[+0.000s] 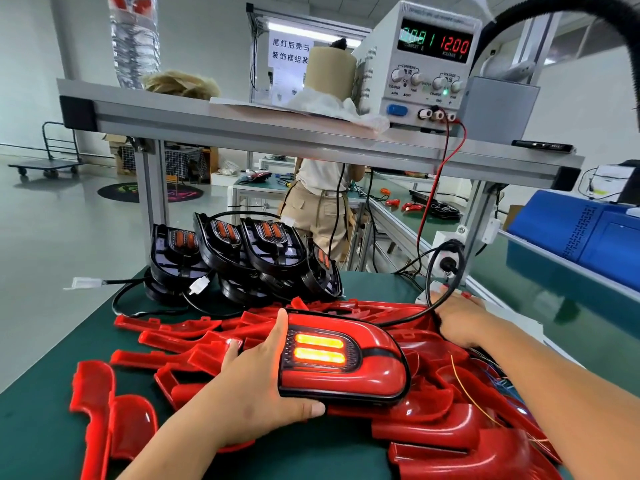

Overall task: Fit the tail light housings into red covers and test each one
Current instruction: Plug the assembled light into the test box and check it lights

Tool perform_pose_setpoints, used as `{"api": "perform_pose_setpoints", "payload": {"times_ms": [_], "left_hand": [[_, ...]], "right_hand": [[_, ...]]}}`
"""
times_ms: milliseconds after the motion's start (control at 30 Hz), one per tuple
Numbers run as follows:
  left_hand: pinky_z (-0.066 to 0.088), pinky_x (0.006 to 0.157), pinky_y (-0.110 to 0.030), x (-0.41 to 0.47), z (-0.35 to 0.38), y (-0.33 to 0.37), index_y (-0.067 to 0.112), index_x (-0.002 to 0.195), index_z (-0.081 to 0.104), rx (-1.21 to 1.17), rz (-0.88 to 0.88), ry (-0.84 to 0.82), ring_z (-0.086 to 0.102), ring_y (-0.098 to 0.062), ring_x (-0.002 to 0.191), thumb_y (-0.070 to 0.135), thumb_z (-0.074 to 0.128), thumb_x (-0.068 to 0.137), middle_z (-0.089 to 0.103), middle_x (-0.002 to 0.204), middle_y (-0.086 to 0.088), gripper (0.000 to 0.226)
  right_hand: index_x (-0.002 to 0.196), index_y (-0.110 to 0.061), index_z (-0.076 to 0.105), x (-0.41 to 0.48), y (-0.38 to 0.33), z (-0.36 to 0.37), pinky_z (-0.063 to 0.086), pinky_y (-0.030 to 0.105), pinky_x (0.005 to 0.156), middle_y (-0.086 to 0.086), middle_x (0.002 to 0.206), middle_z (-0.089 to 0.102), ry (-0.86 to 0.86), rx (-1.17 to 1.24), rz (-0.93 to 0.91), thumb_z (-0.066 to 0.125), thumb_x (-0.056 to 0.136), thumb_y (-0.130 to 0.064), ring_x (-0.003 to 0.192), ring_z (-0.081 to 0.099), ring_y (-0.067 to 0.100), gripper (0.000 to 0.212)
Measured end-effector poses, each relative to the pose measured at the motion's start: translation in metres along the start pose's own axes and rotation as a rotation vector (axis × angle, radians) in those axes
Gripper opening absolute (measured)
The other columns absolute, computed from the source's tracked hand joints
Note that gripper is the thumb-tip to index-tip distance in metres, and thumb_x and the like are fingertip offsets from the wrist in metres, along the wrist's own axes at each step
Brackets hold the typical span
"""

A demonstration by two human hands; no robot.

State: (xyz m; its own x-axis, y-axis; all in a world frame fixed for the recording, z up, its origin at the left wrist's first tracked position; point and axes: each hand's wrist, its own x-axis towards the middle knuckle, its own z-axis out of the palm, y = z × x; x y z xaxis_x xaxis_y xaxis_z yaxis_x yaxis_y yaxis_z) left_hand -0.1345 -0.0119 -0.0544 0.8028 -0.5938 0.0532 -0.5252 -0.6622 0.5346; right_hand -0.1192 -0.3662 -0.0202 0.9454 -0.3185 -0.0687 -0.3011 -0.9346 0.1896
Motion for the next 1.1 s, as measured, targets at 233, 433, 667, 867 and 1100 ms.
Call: {"api": "perform_pose_setpoints", "payload": {"times_ms": [233, 433, 667, 867, 1100], "left_hand": [[-0.015, 0.118, -0.041, 0.000, 0.001, -0.001, 0.035, 0.126, -0.043, 0.000, -0.002, 0.009, 0.026, -0.007, 0.144, 0.072, 0.063, 0.073, 0.033, 0.149, 0.022, 0.125], [-0.015, 0.119, -0.042, 0.000, 0.002, -0.001, 0.036, 0.126, -0.043, 0.007, 0.002, 0.011, 0.026, -0.006, 0.143, 0.073, 0.062, 0.073, 0.033, 0.149, 0.023, 0.124], [-0.026, 0.111, -0.043, 0.000, 0.004, 0.001, 0.031, 0.136, -0.041, 0.019, -0.016, 0.022, 0.025, -0.007, 0.144, 0.073, 0.062, 0.073, 0.034, 0.148, 0.023, 0.128], [-0.030, 0.109, -0.045, 0.001, 0.005, 0.001, 0.032, 0.128, -0.044, 0.025, -0.013, 0.027, 0.024, -0.005, 0.144, 0.076, 0.059, 0.071, 0.038, 0.143, 0.028, 0.126], [-0.033, 0.104, -0.048, 0.003, 0.007, -0.001, 0.036, 0.123, -0.046, 0.061, -0.033, 0.022, 0.029, -0.005, 0.142, 0.082, 0.054, 0.066, 0.043, 0.134, 0.031, 0.124]], "right_hand": [[0.152, -0.027, 0.024, -0.003, -0.003, -0.002, 0.009, 0.041, 0.119, -0.004, 0.160, 0.023, -0.031, -0.028, 0.008, 0.039, 0.093, -0.013, 0.150, 0.008, 0.012, 0.063], [0.148, -0.025, 0.031, -0.006, -0.006, -0.005, 0.017, 0.040, 0.117, -0.003, 0.153, 0.034, -0.015, -0.083, -0.003, 0.040, 0.093, -0.012, 0.145, 0.023, 0.015, 0.057], [0.152, -0.028, 0.023, -0.003, -0.005, -0.004, 0.013, 0.042, 0.119, -0.003, 0.158, 0.027, -0.024, -0.075, 0.003, 0.041, 0.094, -0.014, 0.147, 0.019, 0.016, 0.063], [0.116, -0.026, 0.049, -0.005, 0.009, -0.002, 0.039, 0.032, 0.091, 0.001, 0.127, 0.050, 0.011, 0.145, 0.029, 0.053, 0.086, -0.008, 0.114, 0.051, 0.019, 0.036], [0.110, -0.015, 0.060, -0.042, 0.061, 0.000, 0.039, 0.026, 0.080, 0.007, 0.116, 0.064, 0.236, 0.637, 0.162, 0.053, 0.094, -0.006, 0.099, 0.057, 0.021, 0.020]]}}
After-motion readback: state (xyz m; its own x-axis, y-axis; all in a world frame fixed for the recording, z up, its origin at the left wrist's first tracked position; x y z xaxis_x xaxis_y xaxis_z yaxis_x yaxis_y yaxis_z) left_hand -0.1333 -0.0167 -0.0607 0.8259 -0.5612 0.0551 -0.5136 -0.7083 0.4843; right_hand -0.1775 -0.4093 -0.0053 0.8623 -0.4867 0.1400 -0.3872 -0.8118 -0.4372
